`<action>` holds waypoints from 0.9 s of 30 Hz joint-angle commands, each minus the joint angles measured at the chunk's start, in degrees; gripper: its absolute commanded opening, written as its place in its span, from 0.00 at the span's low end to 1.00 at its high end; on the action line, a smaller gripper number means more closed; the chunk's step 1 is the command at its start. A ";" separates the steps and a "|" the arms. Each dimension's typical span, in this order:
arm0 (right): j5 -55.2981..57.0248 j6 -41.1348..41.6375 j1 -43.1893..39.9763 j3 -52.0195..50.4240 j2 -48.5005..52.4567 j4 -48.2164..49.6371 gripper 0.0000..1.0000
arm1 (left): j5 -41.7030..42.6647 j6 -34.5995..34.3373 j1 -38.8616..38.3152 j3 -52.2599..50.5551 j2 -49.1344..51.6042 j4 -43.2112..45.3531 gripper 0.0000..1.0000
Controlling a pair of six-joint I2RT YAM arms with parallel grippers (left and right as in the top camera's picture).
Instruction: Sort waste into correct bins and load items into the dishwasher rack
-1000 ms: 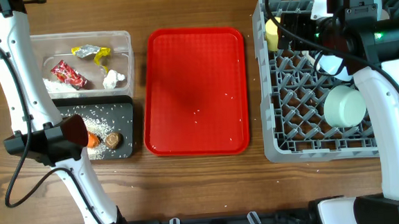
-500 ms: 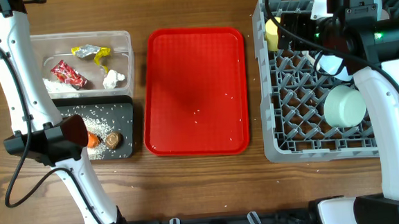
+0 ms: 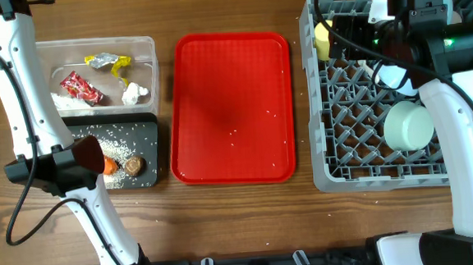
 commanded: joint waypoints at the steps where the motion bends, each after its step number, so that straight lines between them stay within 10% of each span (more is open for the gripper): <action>1: -0.68 -1.01 0.13 0.11 0.74 0.28 1.00 | 0.26 -0.31 0.46 -0.31 0.31 0.11 1.00; 17: -5.44 -0.83 0.13 -0.72 0.55 8.74 1.00 | 0.26 -0.31 0.46 -0.31 0.31 0.11 1.00; 27: -4.94 -1.22 0.15 -2.54 -28.35 25.11 1.00 | 0.26 -0.33 0.46 -0.31 0.31 0.11 1.00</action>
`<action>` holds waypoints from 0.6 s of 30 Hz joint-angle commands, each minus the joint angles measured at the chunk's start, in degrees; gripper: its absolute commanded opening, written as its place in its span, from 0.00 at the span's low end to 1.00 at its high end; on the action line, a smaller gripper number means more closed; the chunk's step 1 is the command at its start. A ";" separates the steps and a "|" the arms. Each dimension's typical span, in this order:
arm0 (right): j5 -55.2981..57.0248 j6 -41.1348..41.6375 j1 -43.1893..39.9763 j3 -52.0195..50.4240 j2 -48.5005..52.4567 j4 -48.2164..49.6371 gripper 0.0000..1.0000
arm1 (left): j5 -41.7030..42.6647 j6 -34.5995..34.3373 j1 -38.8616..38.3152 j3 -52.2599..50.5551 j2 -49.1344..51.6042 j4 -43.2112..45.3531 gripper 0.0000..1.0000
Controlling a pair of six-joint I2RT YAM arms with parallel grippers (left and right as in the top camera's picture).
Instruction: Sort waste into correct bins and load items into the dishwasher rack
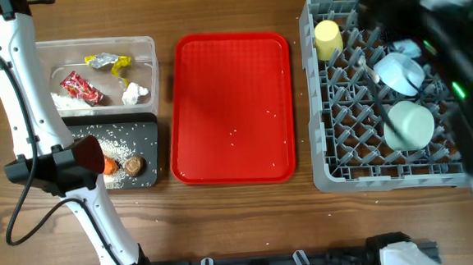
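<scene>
A grey dishwasher rack (328,170) on the right holds a yellow cup (327,38) at its back left, a white bowl (399,71) and a pale green cup (409,124). My right arm (454,62) is a dark motion blur across the rack's right side, and its gripper cannot be made out. The left gripper (87,151) hangs over the black bin (151,150), which holds rice grains, an orange scrap (109,166) and a brown bit (133,164). Whether its fingers are open is unclear. The clear bin (151,55) holds a red wrapper (80,87), a yellow-silver wrapper (107,62) and white tissue (135,93).
A red tray (233,108) lies in the middle between the bins and the rack, with a few rice grains on it. The left arm's white links run down the far left side. Wooden tabletop surrounds everything.
The right arm has left the rack's back left by the yellow cup and is now blurred along the rack's right side. The yellow cup and white bowl show uncovered. The left arm is unchanged.
</scene>
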 commanded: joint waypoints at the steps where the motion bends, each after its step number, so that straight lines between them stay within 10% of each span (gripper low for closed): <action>1: 0.35 -1.29 0.13 -2.01 -11.87 0.15 1.00 | 0.26 -0.31 0.46 -0.31 0.31 0.09 1.00; 6: 0.35 -6.38 0.13 -20.55 -29.44 2.82 1.00 | 0.26 -0.31 0.46 -0.31 0.31 0.09 1.00; 12: 0.42 -2.19 0.13 -63.04 -51.84 32.28 1.00 | 0.26 -0.31 0.46 -0.31 0.31 0.09 1.00; 18: 3.80 4.79 0.13 -84.87 -64.15 48.78 1.00 | 0.26 -0.31 0.46 -0.31 0.31 0.09 1.00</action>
